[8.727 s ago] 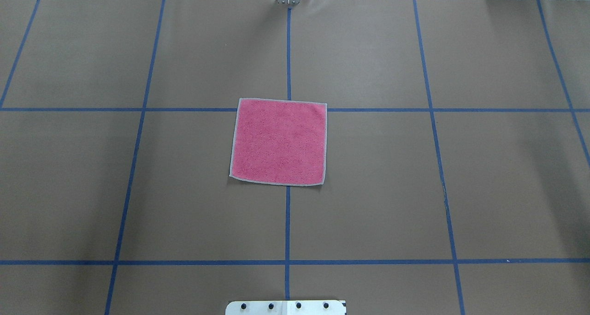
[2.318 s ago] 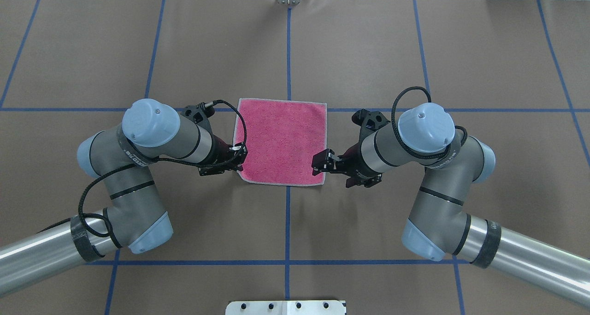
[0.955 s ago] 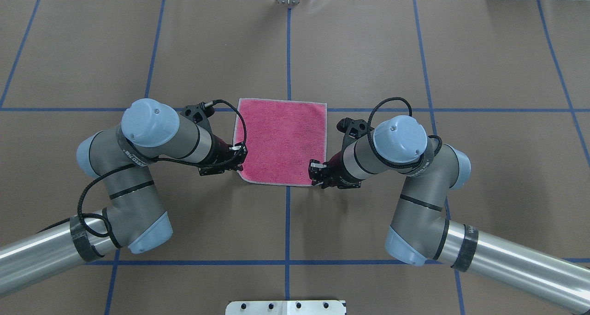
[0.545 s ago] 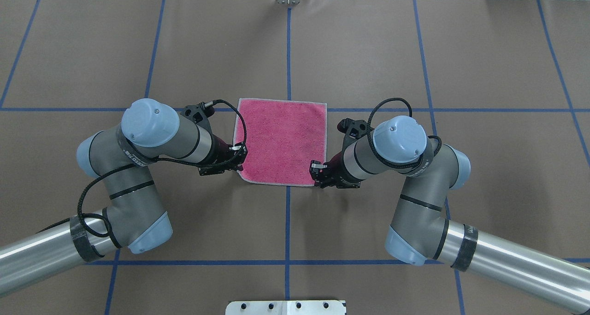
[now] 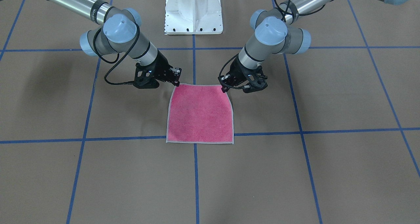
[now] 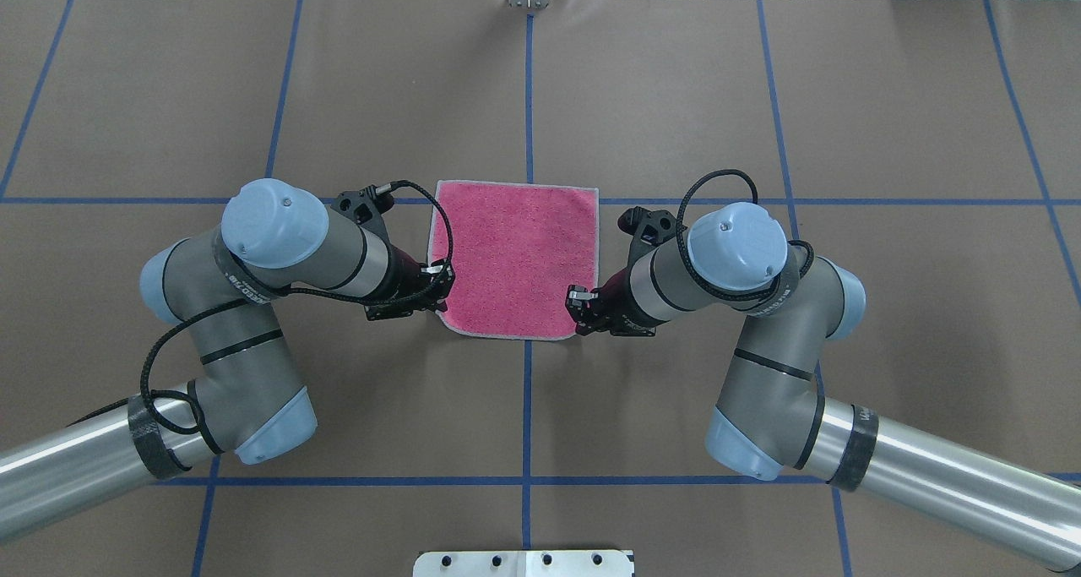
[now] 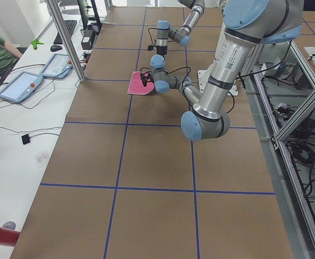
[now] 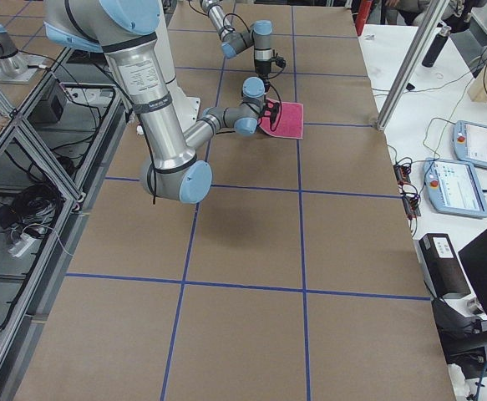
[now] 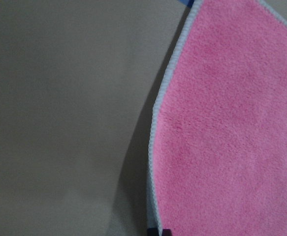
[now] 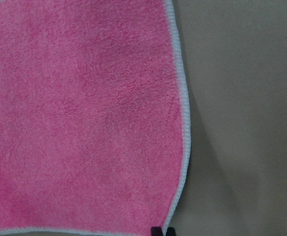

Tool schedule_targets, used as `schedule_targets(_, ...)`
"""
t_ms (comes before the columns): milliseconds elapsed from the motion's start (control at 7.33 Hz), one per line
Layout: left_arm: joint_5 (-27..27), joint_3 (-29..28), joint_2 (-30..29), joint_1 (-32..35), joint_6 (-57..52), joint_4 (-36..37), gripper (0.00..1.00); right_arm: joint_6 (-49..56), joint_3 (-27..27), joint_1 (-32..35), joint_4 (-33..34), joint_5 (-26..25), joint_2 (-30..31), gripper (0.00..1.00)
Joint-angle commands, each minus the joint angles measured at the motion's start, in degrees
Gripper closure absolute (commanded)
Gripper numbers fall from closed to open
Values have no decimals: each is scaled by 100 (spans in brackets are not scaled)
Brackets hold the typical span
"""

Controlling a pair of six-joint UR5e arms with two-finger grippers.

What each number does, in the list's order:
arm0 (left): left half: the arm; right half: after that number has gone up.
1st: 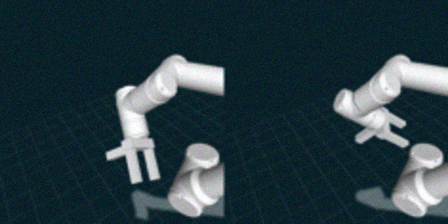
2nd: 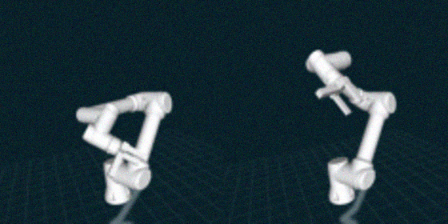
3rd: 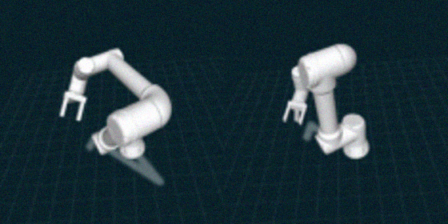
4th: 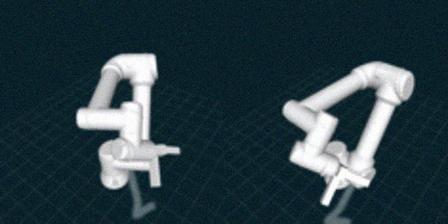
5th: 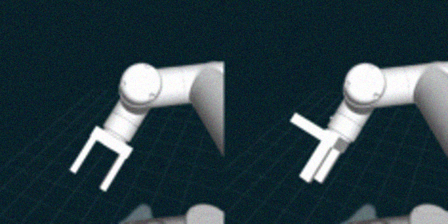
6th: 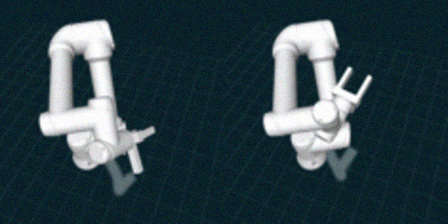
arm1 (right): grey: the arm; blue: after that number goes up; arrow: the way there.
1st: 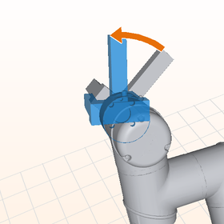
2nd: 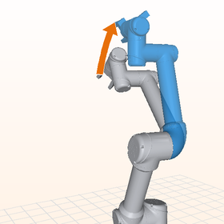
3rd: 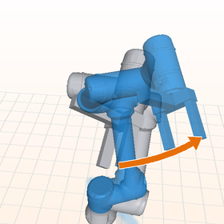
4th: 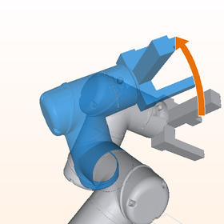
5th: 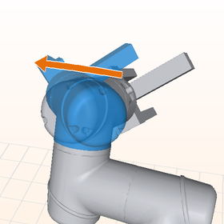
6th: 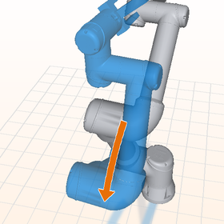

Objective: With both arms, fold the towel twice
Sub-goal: 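Grasp the pink towel's near corners with both grippers, then lift the near edge with both grippers and fold it over the far edge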

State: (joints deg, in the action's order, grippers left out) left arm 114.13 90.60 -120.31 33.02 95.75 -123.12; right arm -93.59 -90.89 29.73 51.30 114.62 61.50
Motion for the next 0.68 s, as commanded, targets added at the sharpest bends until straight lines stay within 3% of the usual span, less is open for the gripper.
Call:
schedule_targets(0, 21, -59, -159, 387, -4, 34, 100, -177, 1, 163, -173, -18, -24, 100)
schedule_targets(409, 21, -760, -579, 530, 4, 8, 100, -160, 228, 620, -164, -27, -268, 100)
schedule_targets(545, 21, -850, -607, 538, 5, -36, 100, -168, 639, 708, -164, -27, -609, 100)
